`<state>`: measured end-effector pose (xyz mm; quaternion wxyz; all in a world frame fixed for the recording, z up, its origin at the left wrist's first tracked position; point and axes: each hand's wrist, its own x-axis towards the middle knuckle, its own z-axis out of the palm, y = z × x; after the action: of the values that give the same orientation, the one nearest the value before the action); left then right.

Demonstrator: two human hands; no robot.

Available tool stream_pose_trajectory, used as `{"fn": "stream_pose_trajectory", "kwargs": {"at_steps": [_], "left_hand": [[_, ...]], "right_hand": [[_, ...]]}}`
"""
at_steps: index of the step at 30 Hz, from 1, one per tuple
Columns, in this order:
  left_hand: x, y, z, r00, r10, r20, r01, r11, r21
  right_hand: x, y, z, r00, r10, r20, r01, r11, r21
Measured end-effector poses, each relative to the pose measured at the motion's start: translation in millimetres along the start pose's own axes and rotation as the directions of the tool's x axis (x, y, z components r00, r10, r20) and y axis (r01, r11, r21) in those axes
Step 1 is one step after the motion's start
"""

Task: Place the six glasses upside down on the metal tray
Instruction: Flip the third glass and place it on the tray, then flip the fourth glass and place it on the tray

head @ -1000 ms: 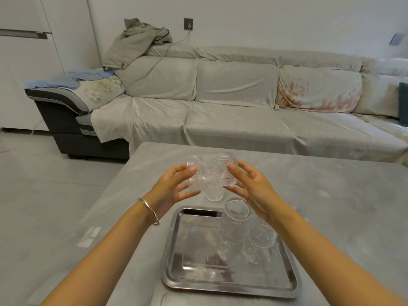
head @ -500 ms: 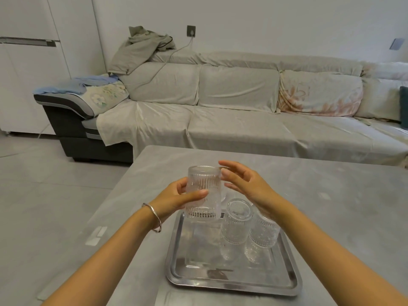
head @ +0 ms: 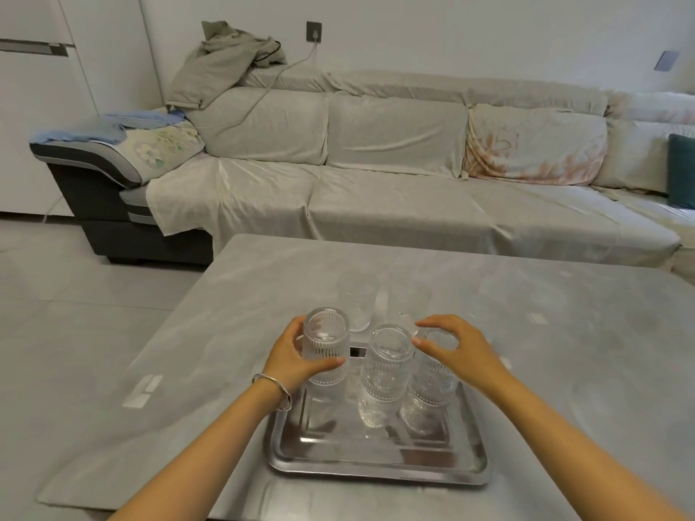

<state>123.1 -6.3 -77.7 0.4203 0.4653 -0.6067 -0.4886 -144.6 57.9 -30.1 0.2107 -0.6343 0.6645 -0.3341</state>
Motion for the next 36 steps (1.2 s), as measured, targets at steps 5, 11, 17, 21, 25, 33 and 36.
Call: {"fn": "stream_pose_trajectory", "kwargs": {"at_steps": [5,11,17,21,25,33,36], "left_hand": [[1.3,-12.7,11.7,1.0,-0.005,0.009,0.005,1.0,0.031],[-1.9,-17.3,20.4,1.0,-0.018,0.017,0.017,0.998,0.06],[-2.8,-15.4,20.5,0.998,-0.037,0.051,0.032,0.996,0.08],[-1.4,-7.1,17.0,0.99,-0.052,0.128,0.037,0.992,0.12],[14.8,18.3,8.7,0.994,-0.034,0.102,0.031,0.999,0.034],[96.7,40.3,16.9,0.997,-0.02,0.072,0.002,0.972,0.233],[120.9,35.1,30.4,0.989,-0.061,0.133,0.011,0.938,0.347]], "right_hand": [[-1.1,9.2,8.4,1.0,0.004,0.02,-0.004,1.0,0.011],[-1.3,10.5,13.2,1.0,-0.001,0.011,0.001,1.0,0.024],[0.0,11.3,15.0,1.0,0.003,0.0,-0.003,1.0,0.019],[0.9,9.6,12.5,1.0,0.002,0.014,-0.003,1.0,0.016],[11.8,5.8,5.4,0.999,-0.048,0.002,0.048,0.999,0.017],[77.4,11.1,1.4,0.998,0.053,-0.046,-0.046,0.987,0.151],[96.5,15.1,7.6,0.994,0.109,-0.002,-0.107,0.973,0.203]]}}
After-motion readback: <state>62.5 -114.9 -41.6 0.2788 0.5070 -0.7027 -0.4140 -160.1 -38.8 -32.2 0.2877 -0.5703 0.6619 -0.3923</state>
